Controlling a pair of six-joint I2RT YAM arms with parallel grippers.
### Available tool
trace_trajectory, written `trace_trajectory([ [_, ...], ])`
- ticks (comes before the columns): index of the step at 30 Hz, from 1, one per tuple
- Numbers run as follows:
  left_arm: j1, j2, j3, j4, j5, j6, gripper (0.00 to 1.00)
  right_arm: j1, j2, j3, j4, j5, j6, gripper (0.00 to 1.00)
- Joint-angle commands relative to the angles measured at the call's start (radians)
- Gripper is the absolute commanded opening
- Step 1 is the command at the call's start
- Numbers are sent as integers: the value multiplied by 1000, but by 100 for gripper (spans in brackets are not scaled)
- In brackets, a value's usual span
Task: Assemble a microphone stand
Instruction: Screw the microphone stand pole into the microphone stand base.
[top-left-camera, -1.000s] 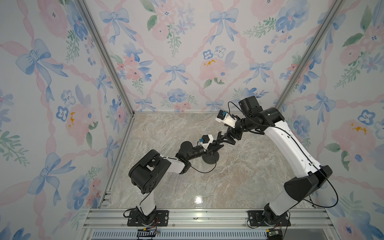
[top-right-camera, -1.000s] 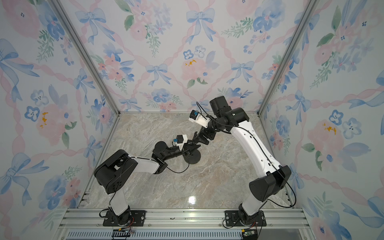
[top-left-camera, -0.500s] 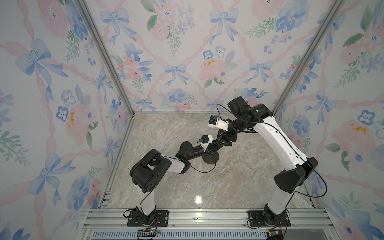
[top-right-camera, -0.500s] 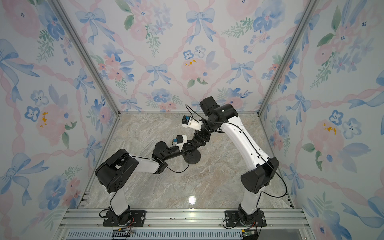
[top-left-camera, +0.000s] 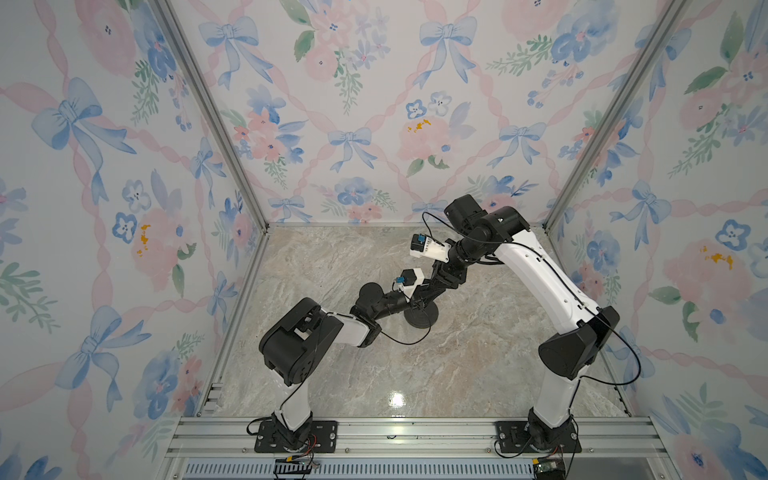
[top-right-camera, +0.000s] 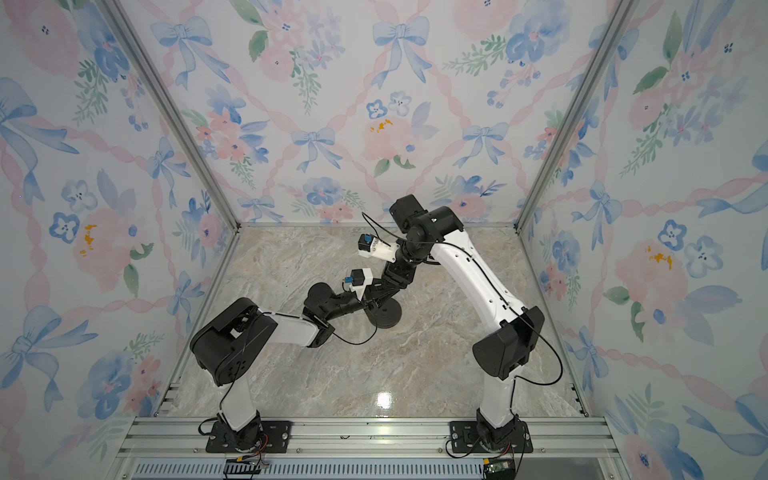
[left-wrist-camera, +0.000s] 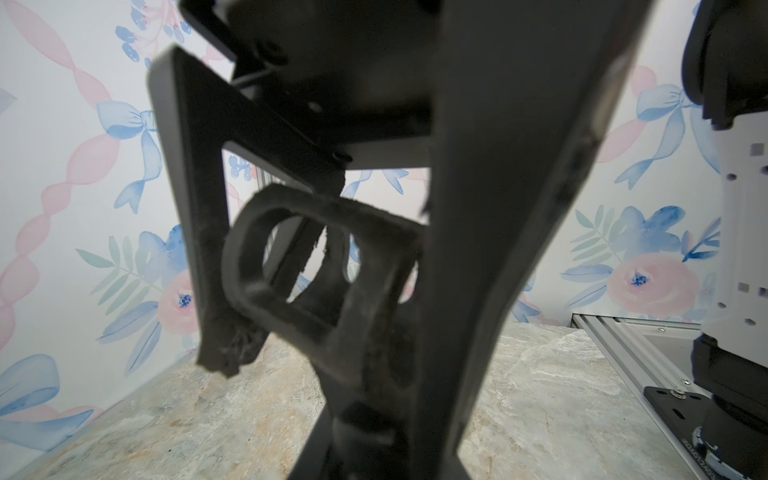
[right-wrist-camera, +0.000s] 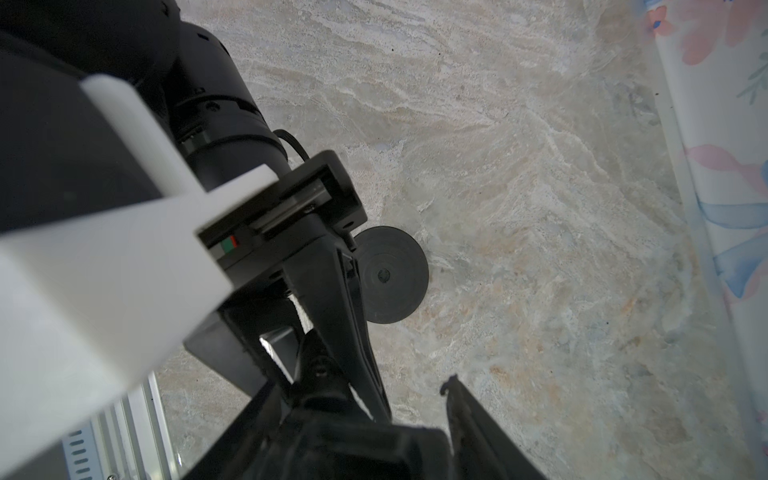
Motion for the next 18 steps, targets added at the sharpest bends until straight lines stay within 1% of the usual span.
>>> trace_trajectory([
  [1,6,-7,-11,48,13,-13,12,12,4,34,-38,12,5,55],
  [2,6,-7,-10,47,11,-13,13,12,2,36,-36,13,7,51],
  [4,7,-2,-7,48,9,-15,16,12,-5,36,-33,16,16,47],
  [8,12,6,-9,48,-8,-19,23,12,1,65,-48,16,49,37],
  [9,11,6,-10,47,-17,-20,30,13,7,76,-56,15,59,35],
  [10,12,5,-14,48,-26,-19,41,12,11,81,-59,19,68,35],
  [11,13,4,-17,49,-38,-19,49,12,14,86,-62,21,76,35],
  [14,21,-8,-51,48,-92,-5,68,13,36,116,-68,58,125,35],
  [15,25,-19,-75,47,-120,6,78,15,53,138,-75,72,155,34],
  [16,30,-33,-109,48,-152,19,95,18,70,164,-88,80,178,33],
  [17,33,-44,-138,48,-180,33,98,22,81,179,-97,86,192,33],
  [18,39,-58,-164,46,-203,51,98,32,92,188,-97,123,216,34],
])
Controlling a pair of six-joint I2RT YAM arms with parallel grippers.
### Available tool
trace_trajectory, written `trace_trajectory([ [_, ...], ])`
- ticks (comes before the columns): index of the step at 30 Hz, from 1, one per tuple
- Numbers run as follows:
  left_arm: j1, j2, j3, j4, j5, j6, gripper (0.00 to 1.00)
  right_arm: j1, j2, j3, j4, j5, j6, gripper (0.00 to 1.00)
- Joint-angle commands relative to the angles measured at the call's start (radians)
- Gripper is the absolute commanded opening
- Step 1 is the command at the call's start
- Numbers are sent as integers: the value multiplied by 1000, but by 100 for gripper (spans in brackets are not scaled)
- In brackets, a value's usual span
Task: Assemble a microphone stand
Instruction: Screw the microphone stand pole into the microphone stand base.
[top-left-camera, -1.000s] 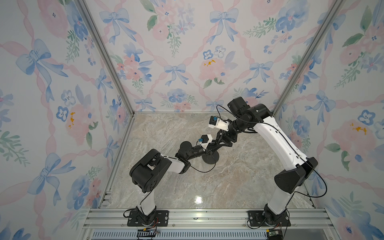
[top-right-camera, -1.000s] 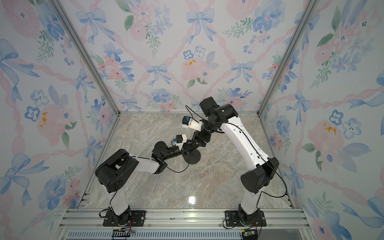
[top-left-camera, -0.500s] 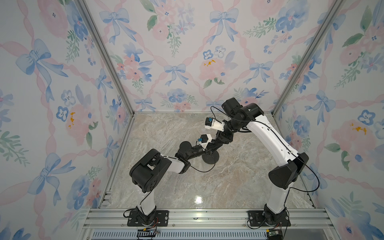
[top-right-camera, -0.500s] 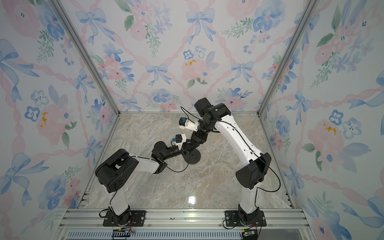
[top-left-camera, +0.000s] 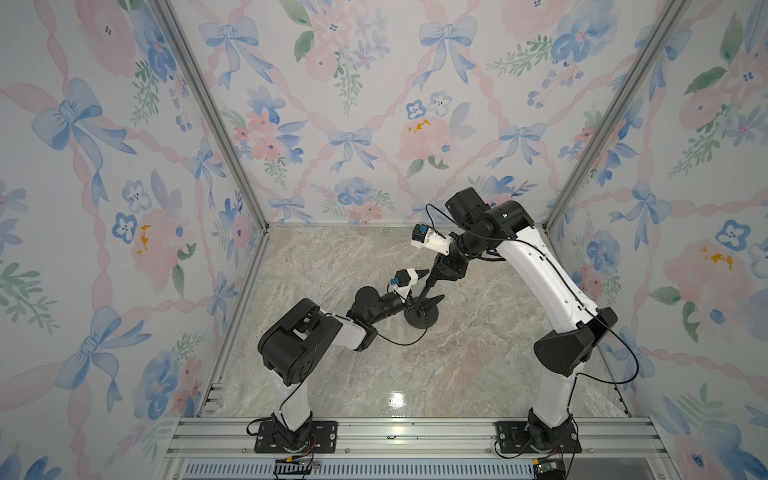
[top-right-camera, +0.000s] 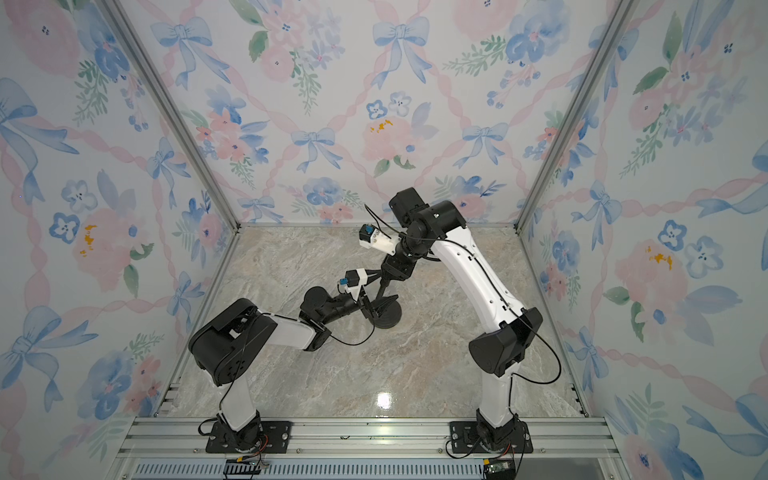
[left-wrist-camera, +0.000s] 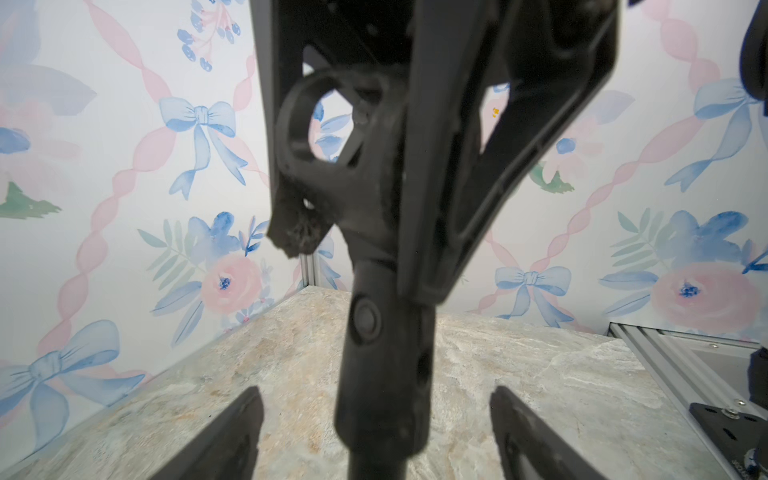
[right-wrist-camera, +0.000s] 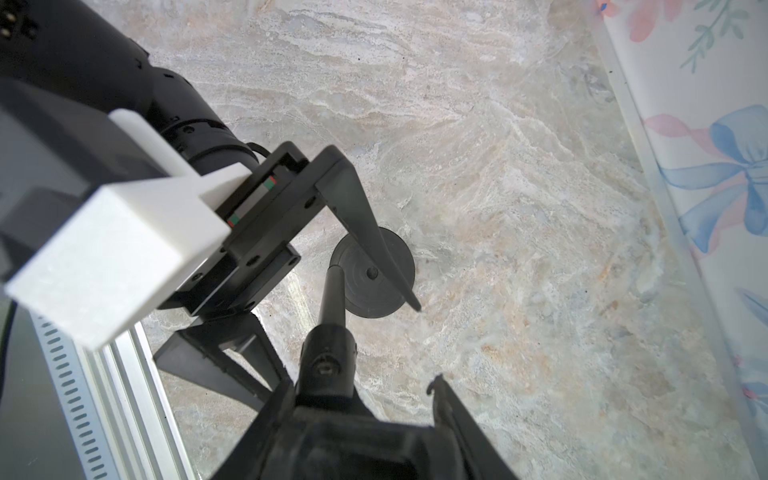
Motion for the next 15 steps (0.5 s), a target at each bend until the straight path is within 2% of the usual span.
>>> trace_trajectory([
  [1,24,-55,-88,5,-113,54,98,33,58,47,-54,98,100,35],
  [4,50,-73,-121,-3,-165,50,98,43,103,87,-83,145,158,34],
  [9,79,-103,-130,-14,-144,29,98,44,177,150,-108,158,218,32],
  [15,81,-112,-141,-66,-151,65,98,58,229,146,-86,212,238,28],
])
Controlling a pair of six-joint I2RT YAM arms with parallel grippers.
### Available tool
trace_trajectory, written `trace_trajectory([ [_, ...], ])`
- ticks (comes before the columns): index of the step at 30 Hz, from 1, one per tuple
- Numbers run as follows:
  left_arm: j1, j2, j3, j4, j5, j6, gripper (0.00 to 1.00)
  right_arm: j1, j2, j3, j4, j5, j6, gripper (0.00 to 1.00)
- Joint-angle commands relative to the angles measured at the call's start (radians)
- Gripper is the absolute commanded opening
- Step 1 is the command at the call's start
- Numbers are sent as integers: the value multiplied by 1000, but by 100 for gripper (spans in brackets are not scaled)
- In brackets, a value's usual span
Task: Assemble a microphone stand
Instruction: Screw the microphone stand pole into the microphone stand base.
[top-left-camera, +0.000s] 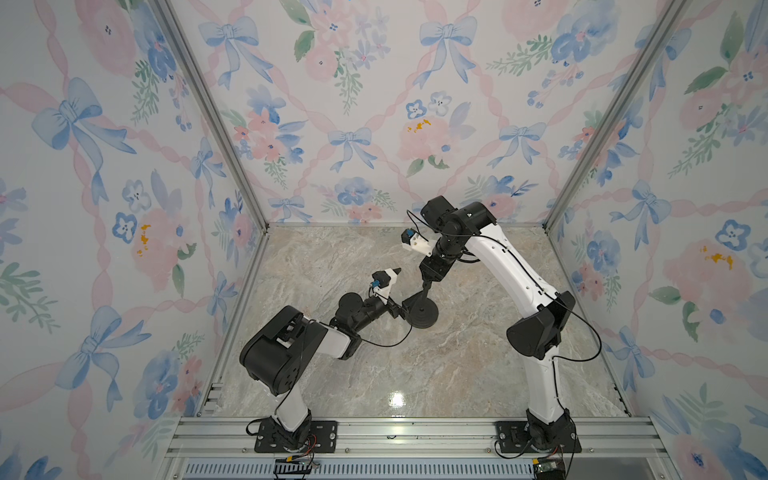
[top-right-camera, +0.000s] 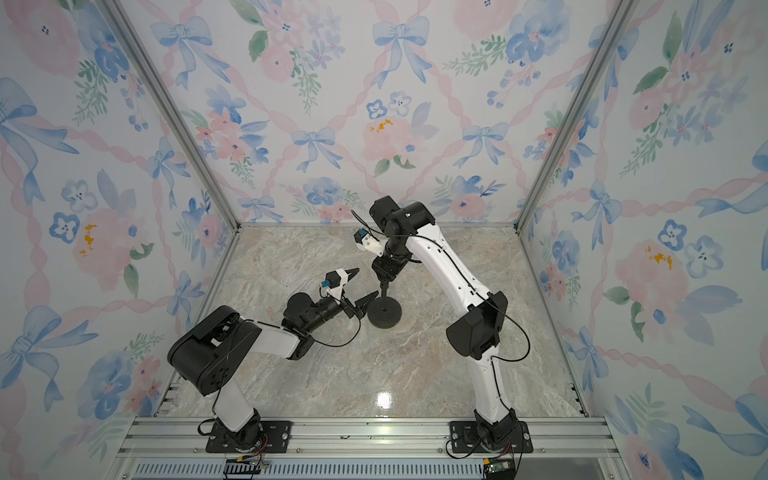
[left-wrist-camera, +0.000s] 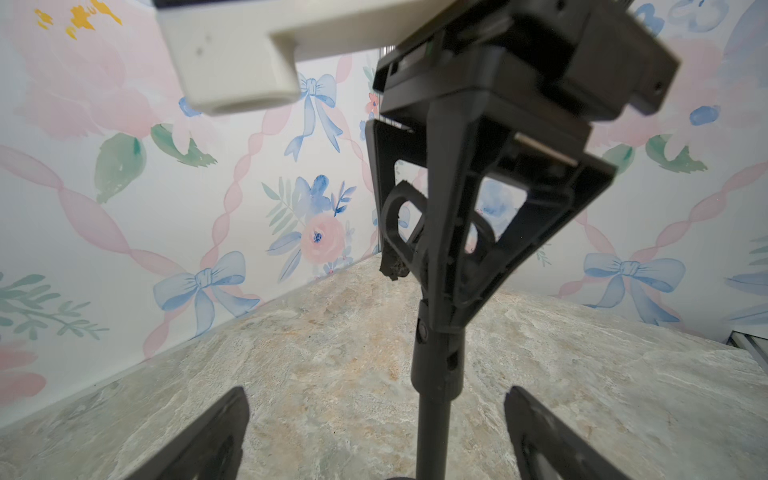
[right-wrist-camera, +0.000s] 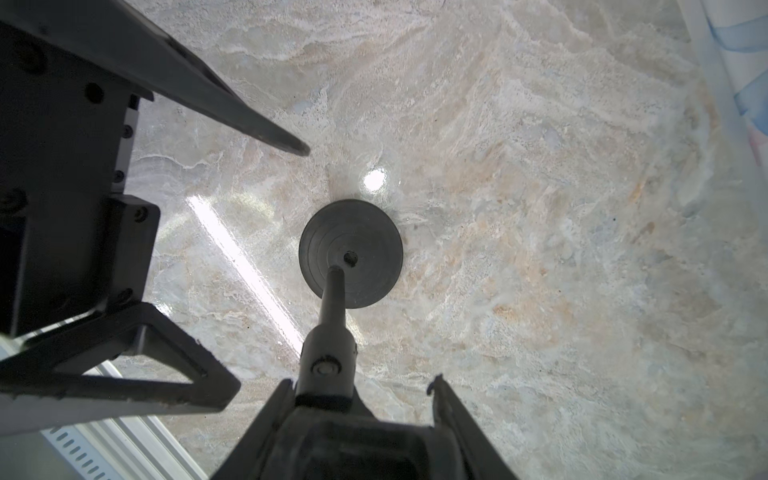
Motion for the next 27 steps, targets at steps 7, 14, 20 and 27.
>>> trace_trajectory([
  [7,5,24,-10,-43,-12,12,95,30,29,-10,38,31,50,29],
  [14,5,14,-42,-45,-52,20,95,7,23,-73,71,22,60,28],
  [20,5,23,-46,-47,-58,19,95,-2,26,-116,99,29,52,27],
  [27,4,25,-35,-47,-55,13,94,-22,25,-103,110,27,52,27],
])
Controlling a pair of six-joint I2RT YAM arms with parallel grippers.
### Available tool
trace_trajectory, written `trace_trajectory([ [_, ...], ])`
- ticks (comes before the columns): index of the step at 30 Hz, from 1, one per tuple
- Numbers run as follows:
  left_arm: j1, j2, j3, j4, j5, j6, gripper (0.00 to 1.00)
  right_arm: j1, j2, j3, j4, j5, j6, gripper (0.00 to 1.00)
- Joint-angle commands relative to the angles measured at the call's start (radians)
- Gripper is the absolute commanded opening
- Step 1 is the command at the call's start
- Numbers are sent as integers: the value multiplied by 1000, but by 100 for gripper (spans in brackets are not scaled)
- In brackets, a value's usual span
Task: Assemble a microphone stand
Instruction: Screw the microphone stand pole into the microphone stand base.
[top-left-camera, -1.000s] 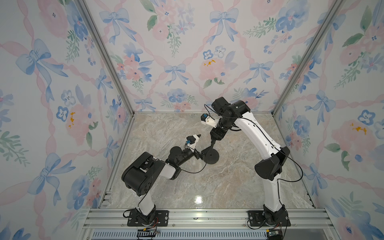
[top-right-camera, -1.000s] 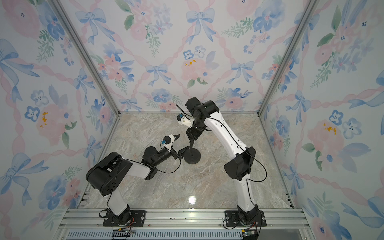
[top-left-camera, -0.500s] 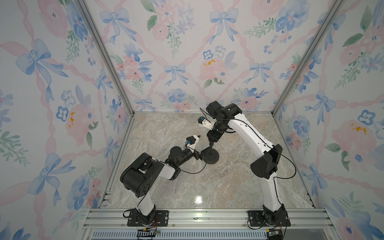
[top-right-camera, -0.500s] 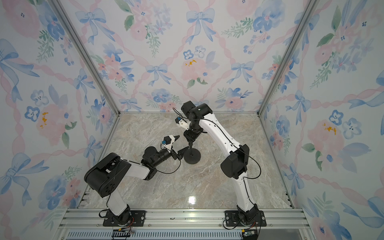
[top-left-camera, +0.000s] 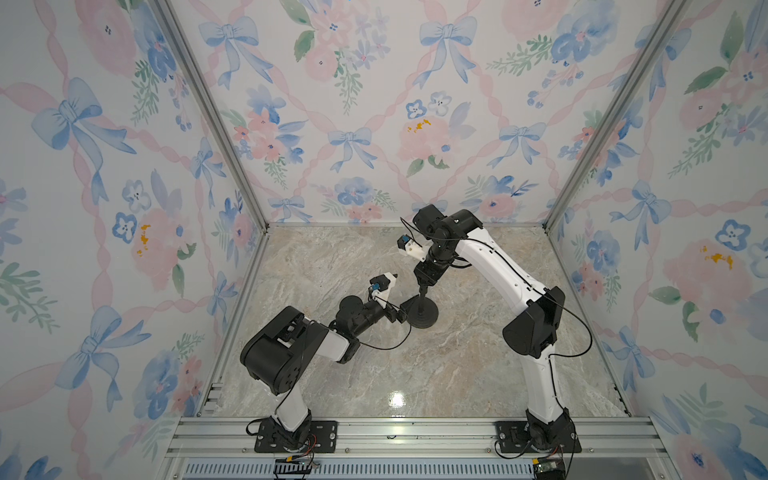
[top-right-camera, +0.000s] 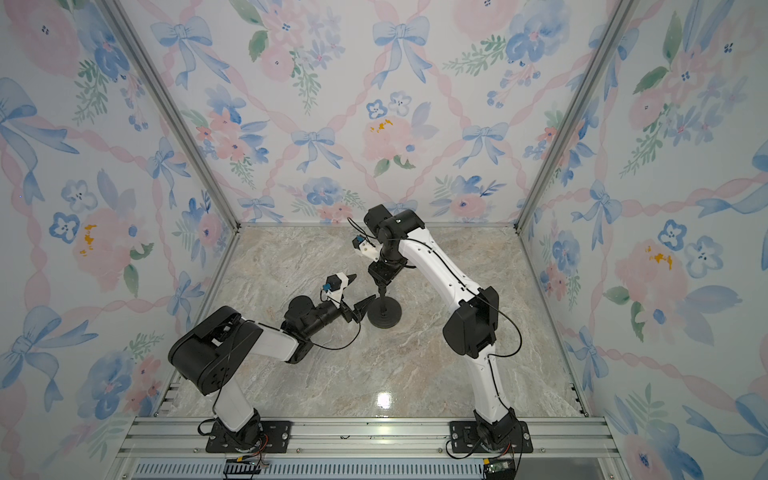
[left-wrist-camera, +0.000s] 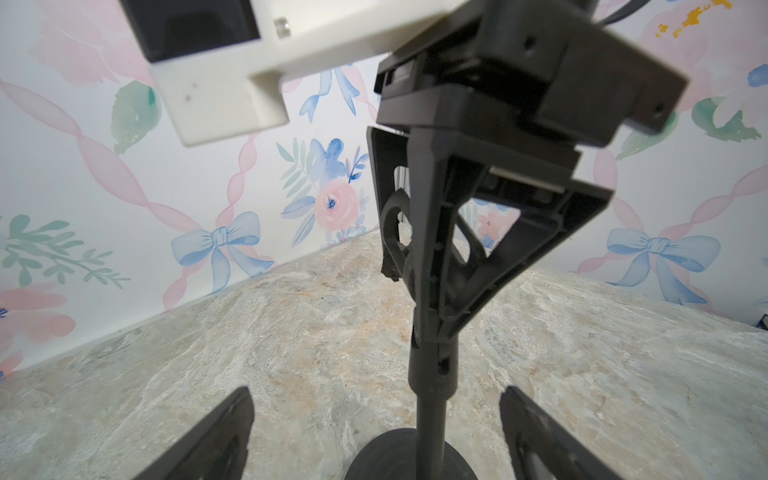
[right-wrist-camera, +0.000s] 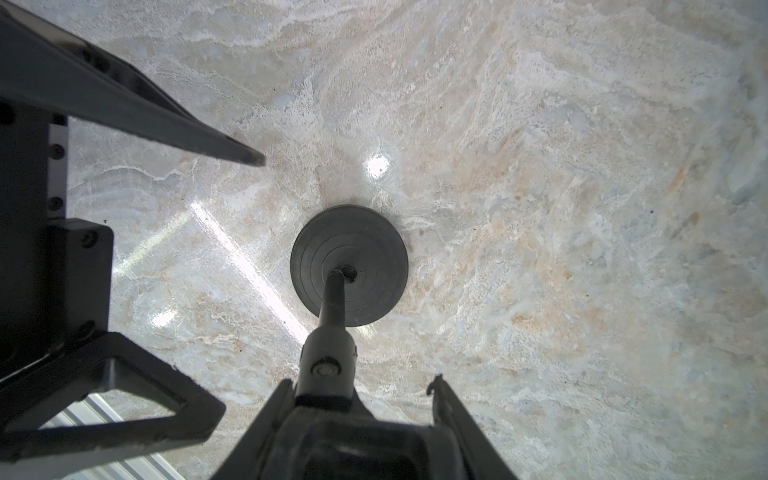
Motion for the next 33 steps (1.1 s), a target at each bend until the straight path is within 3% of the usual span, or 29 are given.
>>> trace_trajectory([
  [1,4,16,6,-14,-1,1,94,-25,5,-5,20,21,5,27],
  [16,5,23,6,-16,4,0,94,-9,9,-40,24,17,2,26],
  [20,5,25,17,-19,30,-14,93,0,-20,-106,45,20,19,25],
  [27,-19,75,72,-19,67,-39,80,48,-112,-341,147,29,82,24],
  [33,-35,111,113,-19,72,-36,81,38,-68,-317,94,36,114,21],
])
